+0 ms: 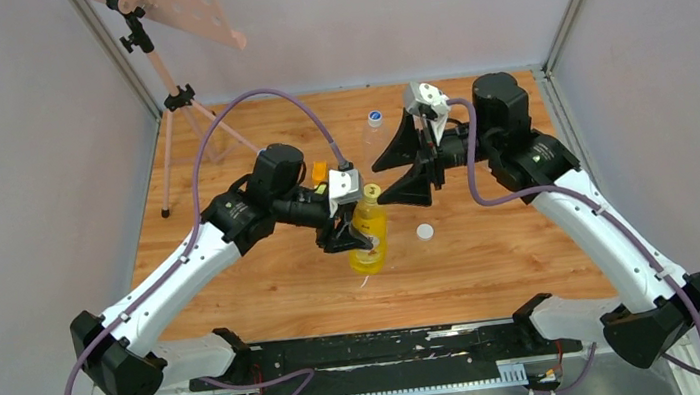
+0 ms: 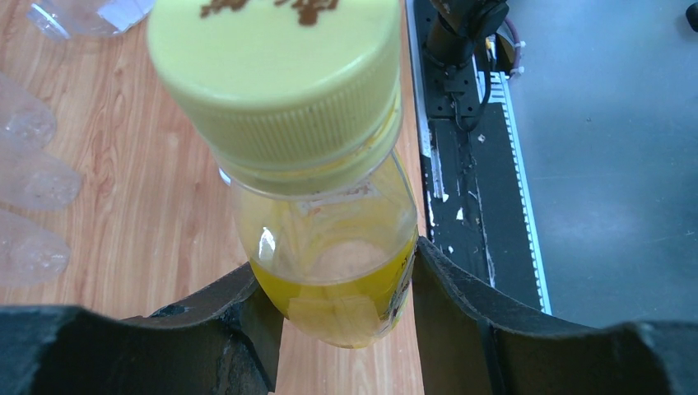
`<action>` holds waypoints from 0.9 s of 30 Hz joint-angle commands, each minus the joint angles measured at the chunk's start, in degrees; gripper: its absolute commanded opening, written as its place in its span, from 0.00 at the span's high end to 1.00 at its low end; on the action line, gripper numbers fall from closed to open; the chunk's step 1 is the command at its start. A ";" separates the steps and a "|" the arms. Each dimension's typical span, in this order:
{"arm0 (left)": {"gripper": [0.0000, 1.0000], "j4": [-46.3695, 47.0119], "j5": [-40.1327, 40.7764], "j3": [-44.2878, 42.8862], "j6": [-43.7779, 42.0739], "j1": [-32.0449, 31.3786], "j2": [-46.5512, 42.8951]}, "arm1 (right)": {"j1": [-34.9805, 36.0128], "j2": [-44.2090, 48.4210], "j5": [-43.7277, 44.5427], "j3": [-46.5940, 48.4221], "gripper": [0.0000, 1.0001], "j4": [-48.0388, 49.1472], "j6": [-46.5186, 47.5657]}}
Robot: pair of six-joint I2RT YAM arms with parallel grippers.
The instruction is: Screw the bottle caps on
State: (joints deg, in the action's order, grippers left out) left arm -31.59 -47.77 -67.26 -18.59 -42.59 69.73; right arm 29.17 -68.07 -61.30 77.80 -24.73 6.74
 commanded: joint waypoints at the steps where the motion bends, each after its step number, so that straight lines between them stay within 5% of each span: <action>1: 1.00 0.66 -2.31 -2.82 -1.32 0.31 -0.14 | -0.14 -1.12 -5.31 2.66 0.36 4.02 -0.33; 12: 1.00 1.42 -1.82 -2.91 -0.39 0.31 -0.13 | -0.16 -3.32 -7.74 3.06 0.47 4.67 -2.01; 19: 1.00 2.25 0.03 -3.02 1.57 0.31 -0.27 | -0.16 -4.23 -8.81 2.96 0.63 4.69 -3.49; 27: 1.00 5.92 12.71 -3.07 8.78 0.23 -1.29 | 0.13 -3.59 -2.77 1.10 0.80 4.55 -5.69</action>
State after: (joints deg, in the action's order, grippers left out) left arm -30.83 -44.03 -67.83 -15.53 -42.63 69.82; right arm 28.99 -72.18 -67.02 78.41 -21.71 2.94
